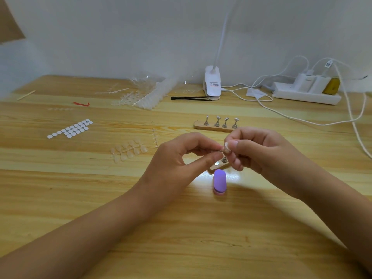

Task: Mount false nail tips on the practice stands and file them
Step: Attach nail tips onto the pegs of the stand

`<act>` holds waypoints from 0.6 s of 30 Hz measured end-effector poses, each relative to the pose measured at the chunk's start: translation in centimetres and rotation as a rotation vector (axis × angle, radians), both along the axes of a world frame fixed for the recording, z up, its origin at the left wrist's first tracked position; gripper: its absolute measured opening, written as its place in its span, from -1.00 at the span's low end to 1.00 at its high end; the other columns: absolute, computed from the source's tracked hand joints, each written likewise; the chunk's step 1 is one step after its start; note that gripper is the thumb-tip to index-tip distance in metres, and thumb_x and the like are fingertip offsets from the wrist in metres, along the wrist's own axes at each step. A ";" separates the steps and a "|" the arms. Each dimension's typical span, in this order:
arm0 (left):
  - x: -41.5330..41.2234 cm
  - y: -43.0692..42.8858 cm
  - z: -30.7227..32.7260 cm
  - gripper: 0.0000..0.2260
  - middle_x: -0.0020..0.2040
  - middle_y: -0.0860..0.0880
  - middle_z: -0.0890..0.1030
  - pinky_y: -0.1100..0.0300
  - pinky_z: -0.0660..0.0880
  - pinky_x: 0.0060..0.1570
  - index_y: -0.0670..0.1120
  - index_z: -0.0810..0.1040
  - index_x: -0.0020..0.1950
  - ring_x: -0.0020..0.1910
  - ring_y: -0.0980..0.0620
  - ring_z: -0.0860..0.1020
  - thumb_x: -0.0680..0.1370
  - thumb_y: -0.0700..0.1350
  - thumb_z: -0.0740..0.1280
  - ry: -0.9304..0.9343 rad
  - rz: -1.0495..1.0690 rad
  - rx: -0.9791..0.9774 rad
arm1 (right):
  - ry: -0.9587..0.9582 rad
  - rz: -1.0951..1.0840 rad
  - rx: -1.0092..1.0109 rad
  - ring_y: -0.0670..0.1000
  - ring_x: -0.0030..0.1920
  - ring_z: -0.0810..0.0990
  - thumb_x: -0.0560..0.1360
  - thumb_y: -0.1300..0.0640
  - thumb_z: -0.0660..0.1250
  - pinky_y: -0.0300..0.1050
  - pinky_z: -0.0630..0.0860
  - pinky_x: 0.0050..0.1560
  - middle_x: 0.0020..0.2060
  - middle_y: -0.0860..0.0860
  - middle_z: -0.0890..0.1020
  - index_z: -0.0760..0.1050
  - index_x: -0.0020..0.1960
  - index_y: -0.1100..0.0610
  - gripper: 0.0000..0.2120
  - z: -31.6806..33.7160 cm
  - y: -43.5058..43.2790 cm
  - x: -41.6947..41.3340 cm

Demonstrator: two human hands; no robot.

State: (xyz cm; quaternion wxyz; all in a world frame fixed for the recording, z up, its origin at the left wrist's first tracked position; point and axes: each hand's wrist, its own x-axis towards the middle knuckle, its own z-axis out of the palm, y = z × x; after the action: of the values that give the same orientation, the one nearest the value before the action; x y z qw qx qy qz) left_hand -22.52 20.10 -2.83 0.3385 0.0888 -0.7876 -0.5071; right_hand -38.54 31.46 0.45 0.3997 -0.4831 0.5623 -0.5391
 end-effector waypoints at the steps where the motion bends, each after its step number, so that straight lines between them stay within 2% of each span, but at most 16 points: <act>1: 0.0 0.0 0.0 -0.90 -0.09 0.08 0.69 0.20 0.54 0.09 0.04 0.66 0.00 -0.02 0.03 0.64 0.51 -0.10 0.44 0.006 -0.003 0.004 | -0.016 0.001 -0.001 -0.08 -0.36 0.49 0.47 0.16 0.35 -0.29 0.48 -0.28 -0.37 0.01 0.56 0.56 -0.21 0.14 -0.90 -0.1 0.0 0.0; 4: 0.0 0.1 0.0 -0.87 -0.07 0.06 0.70 0.14 0.56 0.11 0.00 0.66 0.02 0.01 -0.01 0.65 0.49 -0.05 0.43 0.020 -0.016 0.018 | -0.045 -0.004 0.000 -0.07 -0.35 0.49 0.48 0.19 0.31 -0.28 0.48 -0.28 -0.36 0.01 0.55 0.57 -0.24 0.09 -0.86 -0.1 -0.1 0.0; 7: -0.1 0.0 0.0 -0.88 -0.08 0.07 0.69 0.20 0.55 0.08 0.00 0.66 0.01 -0.02 0.03 0.66 0.49 -0.05 0.43 0.021 -0.021 0.027 | -0.038 -0.015 -0.014 -0.06 -0.34 0.50 0.46 0.15 0.29 -0.28 0.49 -0.27 -0.35 0.01 0.55 0.58 -0.24 0.06 -0.86 -0.3 -0.2 0.1; 11: -0.1 0.0 0.0 -0.92 -0.12 0.11 0.68 0.34 0.51 0.03 0.03 0.66 -0.04 -0.07 0.13 0.64 0.49 -0.11 0.47 0.005 -0.008 0.047 | 0.067 -0.155 -0.127 -0.07 -0.32 0.54 0.44 0.09 0.43 -0.26 0.52 -0.24 -0.33 -0.01 0.60 0.60 -0.25 0.01 -0.90 0.1 -0.1 -1.0; 13: 0.0 0.0 0.0 -0.92 -0.13 0.11 0.68 0.36 0.50 0.01 0.04 0.66 -0.06 -0.11 0.15 0.63 0.49 -0.12 0.47 0.000 -0.002 0.049 | 0.236 -0.311 -0.193 -0.10 -0.31 0.56 0.41 0.07 0.43 -0.30 0.53 -0.23 -0.32 -0.03 0.64 0.58 -0.19 0.04 -0.95 0.3 0.2 -2.6; 15: 0.0 0.1 0.1 -0.92 -0.15 0.12 0.68 0.37 0.50 -0.01 0.06 0.66 -0.07 -0.13 0.17 0.62 0.49 -0.12 0.47 -0.002 -0.001 0.046 | 0.550 -0.501 -0.185 -0.13 -0.28 0.58 0.44 0.18 0.46 -0.36 0.51 -0.22 -0.29 -0.07 0.64 0.56 -0.13 0.05 -0.91 0.1 0.5 -4.6; 17: 0.0 0.1 0.2 -0.90 -0.15 0.13 0.67 0.37 0.49 -0.01 0.09 0.66 -0.08 -0.13 0.17 0.62 0.49 -0.12 0.48 -0.008 0.000 0.039 | 0.897 -0.590 -0.093 -0.05 -0.20 0.58 0.47 0.30 0.43 -0.29 0.48 -0.15 -0.21 -0.04 0.60 0.56 -0.10 0.10 -0.88 -0.3 0.8 -6.5; 18: 0.1 0.0 0.2 -0.89 -0.15 0.13 0.67 0.37 0.49 -0.01 0.09 0.65 -0.08 -0.12 0.17 0.61 0.49 -0.12 0.48 -0.012 0.004 0.034 | 1.007 -0.592 -0.042 0.01 -0.16 0.57 0.48 0.33 0.41 -0.24 0.44 -0.11 -0.17 0.00 0.57 0.58 -0.09 0.14 -0.89 -0.5 0.9 -7.2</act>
State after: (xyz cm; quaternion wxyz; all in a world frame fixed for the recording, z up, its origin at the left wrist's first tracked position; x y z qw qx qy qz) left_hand -22.44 20.15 -2.66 0.3333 0.0990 -0.7807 -0.5192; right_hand -45.71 32.40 -0.09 -0.0942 -0.5100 0.7833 -0.3426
